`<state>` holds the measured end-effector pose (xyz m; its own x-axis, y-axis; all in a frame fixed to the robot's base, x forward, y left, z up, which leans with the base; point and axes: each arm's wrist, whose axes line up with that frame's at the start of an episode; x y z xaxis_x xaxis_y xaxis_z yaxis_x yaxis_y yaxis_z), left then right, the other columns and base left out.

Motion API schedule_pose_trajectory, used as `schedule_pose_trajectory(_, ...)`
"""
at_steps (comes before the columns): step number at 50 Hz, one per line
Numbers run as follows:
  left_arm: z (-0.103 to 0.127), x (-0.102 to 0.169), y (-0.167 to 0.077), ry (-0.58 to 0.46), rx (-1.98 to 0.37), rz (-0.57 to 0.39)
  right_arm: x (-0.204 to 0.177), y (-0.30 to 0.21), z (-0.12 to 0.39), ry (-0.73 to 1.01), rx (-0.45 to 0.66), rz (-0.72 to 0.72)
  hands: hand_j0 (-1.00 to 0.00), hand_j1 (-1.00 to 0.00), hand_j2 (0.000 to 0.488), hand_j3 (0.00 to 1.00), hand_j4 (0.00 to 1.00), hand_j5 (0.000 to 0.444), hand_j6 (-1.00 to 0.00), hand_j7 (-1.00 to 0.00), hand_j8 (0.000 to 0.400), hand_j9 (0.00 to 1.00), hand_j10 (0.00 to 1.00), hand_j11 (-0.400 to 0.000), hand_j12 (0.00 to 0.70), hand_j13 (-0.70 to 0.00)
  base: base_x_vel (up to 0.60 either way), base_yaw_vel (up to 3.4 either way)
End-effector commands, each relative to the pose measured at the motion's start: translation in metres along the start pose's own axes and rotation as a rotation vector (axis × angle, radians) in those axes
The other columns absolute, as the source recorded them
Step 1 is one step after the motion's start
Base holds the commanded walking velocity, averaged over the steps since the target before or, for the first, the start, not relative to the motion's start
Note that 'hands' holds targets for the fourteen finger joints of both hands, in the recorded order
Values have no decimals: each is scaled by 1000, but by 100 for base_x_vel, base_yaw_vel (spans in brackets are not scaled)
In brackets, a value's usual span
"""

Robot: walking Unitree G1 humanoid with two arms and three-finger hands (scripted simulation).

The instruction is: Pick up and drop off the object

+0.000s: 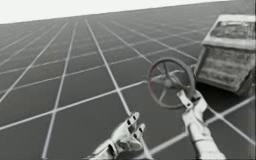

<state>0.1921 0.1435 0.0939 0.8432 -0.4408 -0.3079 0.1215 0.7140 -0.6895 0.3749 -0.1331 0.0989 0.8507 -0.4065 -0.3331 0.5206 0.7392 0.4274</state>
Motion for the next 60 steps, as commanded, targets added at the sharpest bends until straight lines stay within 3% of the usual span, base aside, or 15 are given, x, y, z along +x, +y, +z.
schedule_pose_trajectory(1,0,-3,3,-15,-14,-5,-5,13,7,-31,2,39,0,0,0,1000,1000,0,0,0,0,1000,1000,-400,0,-700,50,-19)
schedule_pose_trajectory(60,0,-3,3,-15,-14,-5,-5,13,7,-31,2,39,0,0,0,1000,1000,0,0,0,0,1000,1000,-400,0,-700,55,-10)
